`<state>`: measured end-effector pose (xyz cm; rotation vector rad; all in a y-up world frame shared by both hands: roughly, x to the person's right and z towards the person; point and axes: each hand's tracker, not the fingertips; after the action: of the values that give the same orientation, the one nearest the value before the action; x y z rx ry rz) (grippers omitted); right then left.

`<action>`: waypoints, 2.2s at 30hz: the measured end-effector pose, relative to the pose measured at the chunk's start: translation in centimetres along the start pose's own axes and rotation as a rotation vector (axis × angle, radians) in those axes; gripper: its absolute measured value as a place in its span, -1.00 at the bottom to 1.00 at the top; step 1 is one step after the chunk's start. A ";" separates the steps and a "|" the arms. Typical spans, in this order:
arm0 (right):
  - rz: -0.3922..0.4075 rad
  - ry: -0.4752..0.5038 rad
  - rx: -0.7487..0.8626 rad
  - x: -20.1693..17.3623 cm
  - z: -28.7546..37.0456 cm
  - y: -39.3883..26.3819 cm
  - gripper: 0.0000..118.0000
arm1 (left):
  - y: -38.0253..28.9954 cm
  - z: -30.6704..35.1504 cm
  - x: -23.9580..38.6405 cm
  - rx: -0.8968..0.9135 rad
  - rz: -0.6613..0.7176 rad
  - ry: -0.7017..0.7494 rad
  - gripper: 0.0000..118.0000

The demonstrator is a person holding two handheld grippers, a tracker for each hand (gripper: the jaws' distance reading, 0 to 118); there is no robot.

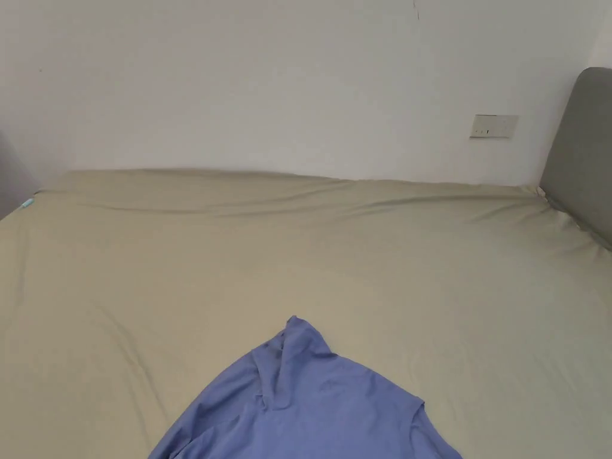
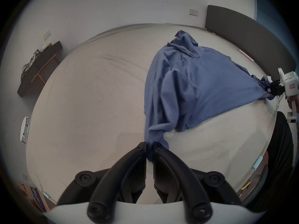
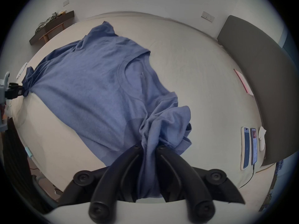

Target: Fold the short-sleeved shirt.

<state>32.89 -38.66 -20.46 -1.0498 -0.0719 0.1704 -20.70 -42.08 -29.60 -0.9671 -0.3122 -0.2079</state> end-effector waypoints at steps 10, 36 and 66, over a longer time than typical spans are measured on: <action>-0.132 -0.090 0.475 2.4 10.0 6.9 0.92 | 6.3 11.1 1.5 0.523 0.187 0.036 0.94; -0.007 -0.003 0.931 -10.2 19.7 13.6 -1.00 | 14.8 22.1 12.4 0.886 0.089 0.221 -1.00; 0.082 -0.021 0.503 -6.4 4.3 15.3 -1.00 | 2.7 -5.1 4.4 0.026 0.203 0.152 -0.25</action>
<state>24.40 -28.62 -31.41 -0.5497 -0.0032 0.2588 -14.91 -44.96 -32.84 -0.9452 -0.0763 -0.0908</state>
